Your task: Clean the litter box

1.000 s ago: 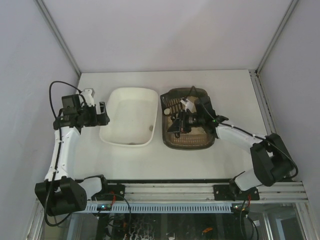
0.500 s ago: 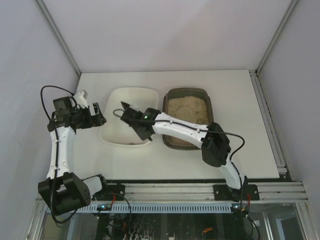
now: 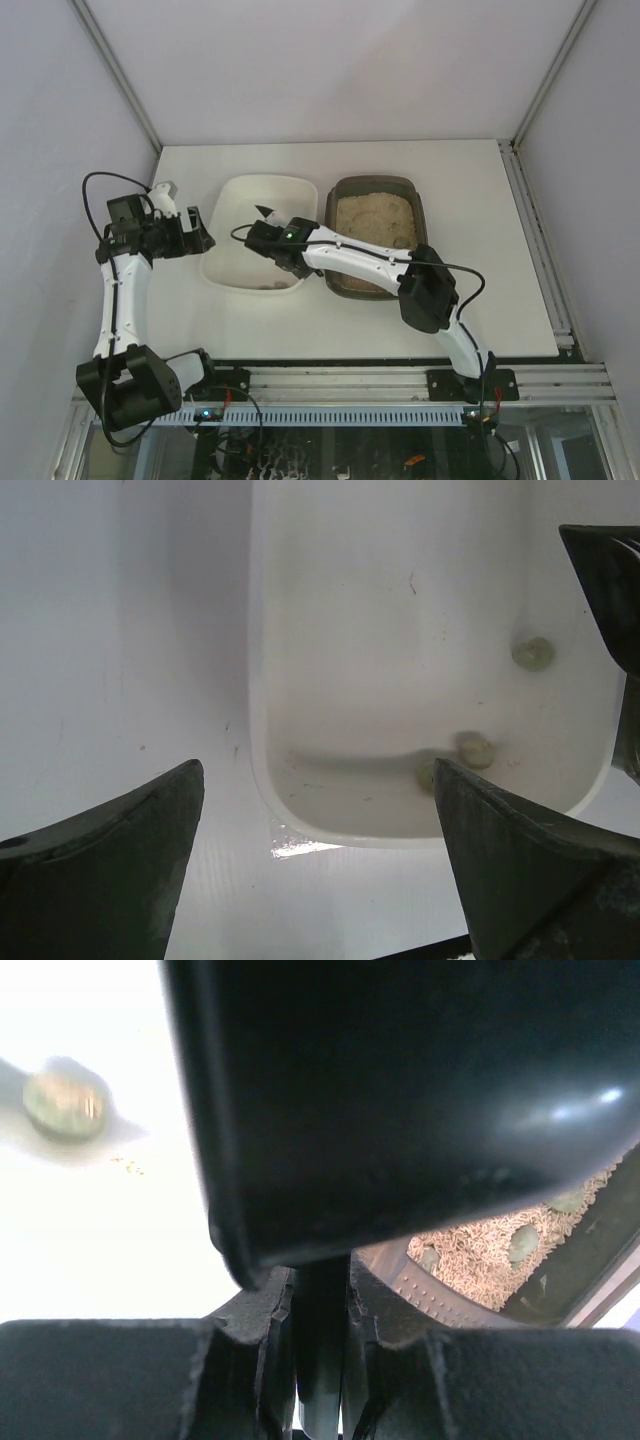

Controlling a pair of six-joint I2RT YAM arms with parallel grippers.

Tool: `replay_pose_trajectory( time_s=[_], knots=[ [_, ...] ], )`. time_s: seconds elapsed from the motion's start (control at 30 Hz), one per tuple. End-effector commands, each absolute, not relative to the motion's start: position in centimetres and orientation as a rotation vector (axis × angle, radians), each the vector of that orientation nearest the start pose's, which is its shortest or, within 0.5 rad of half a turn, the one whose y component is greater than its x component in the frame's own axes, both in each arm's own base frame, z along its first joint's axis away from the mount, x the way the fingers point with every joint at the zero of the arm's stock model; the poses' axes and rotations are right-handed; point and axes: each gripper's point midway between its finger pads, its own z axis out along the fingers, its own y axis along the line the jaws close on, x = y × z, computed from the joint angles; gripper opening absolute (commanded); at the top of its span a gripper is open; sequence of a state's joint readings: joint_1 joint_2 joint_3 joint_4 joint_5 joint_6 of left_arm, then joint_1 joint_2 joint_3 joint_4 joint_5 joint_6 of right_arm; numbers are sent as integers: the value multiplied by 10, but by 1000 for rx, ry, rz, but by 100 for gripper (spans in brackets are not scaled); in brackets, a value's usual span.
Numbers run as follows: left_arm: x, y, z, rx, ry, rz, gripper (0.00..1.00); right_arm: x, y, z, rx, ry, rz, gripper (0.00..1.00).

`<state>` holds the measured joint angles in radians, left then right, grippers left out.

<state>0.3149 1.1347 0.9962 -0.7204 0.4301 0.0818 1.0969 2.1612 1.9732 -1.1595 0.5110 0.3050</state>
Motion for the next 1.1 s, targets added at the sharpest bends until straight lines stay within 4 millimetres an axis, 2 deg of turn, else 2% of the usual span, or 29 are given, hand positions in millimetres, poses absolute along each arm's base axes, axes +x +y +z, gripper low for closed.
replay_pose_trajectory(
  time_s=[0.0,0.07,0.13,0.2,0.27,0.33,0.4,0.53,0.67,0.8,0.93,1.07],
  knots=[
    [289,15,178,-36,2337,-368,100,270,349,176,-800,2349,-224,0],
    [290,10,179,-5,2371,-357,100,264,336,191,-756,2372,-181,0],
    [293,-3,177,55,2409,-326,100,252,316,197,-731,2431,-150,0],
    [296,-35,177,182,2419,-352,100,235,287,192,-641,2585,-146,0],
    [304,-59,185,257,2393,-370,100,215,249,186,-492,2749,-234,0],
    [318,-85,205,315,2340,-447,100,198,219,182,-363,2870,-332,0],
    [329,-114,225,373,2307,-579,100,181,204,180,-280,2947,-316,0],
    [345,-169,253,461,2296,-829,100,159,192,176,-74,3098,-202,0],
    [359,-207,261,452,2310,-1006,100,155,179,173,105,3178,-152,0],
    [359,-232,254,405,2350,-1080,100,162,170,163,240,3206,-204,0],
    [349,-244,247,371,2369,-1123,100,176,157,149,350,3203,-320,0],
    [342,-241,250,365,2371,-1105,100,194,153,141,359,3175,-409,0]
  ],
)
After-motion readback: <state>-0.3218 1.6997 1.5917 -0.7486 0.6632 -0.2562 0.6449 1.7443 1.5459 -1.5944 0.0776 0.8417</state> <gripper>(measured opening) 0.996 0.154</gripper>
